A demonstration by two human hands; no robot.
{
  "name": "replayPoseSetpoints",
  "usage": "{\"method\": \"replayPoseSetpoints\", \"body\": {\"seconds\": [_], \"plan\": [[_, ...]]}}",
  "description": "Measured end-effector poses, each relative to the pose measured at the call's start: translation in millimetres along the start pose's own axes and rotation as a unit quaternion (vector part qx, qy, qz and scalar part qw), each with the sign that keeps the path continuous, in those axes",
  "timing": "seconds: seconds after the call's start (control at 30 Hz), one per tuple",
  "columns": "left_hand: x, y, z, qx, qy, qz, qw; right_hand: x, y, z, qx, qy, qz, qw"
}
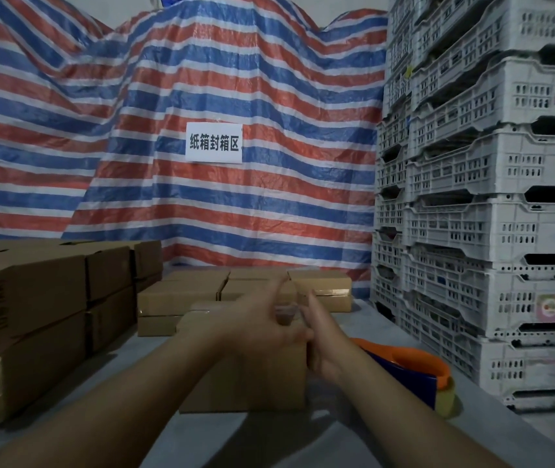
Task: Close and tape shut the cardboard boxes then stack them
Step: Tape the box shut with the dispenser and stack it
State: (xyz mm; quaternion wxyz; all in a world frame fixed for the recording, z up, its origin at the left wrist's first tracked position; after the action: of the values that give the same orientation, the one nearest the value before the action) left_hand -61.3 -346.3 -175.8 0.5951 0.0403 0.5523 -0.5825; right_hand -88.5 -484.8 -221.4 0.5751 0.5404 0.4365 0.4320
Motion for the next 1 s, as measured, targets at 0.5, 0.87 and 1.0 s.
{"method": "replayPoseSetpoints", "body": {"seconds": [0.5, 0.87, 1.0], "plan": [[-6, 107, -77, -0.164, -0.209, -0.402, 0.876, -2, -28, -15, -0.092, 0.003, -0.248, 0.964], [-2, 21, 57, -0.073, -0.285, -0.352, 0.888, -88, 65, 33, -0.127, -0.158, -0.236, 0.950], [28, 15, 105, -0.098, -0.228, -0.386, 0.889, -139, 67, 63, -0.090, -0.165, -0.268, 0.945]]}}
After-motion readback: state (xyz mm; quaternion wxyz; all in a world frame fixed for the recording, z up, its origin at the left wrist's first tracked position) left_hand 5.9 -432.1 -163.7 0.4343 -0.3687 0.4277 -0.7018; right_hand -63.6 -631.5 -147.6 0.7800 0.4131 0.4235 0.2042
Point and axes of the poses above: each hand's wrist, its own z-axis towards the middle knuckle, its own x-axis out of the palm, y = z × x, the point moved 1 cm from there along z, towards the middle knuckle, and after that the axes turned 14 degrees about -z, right-handed, at the moved point
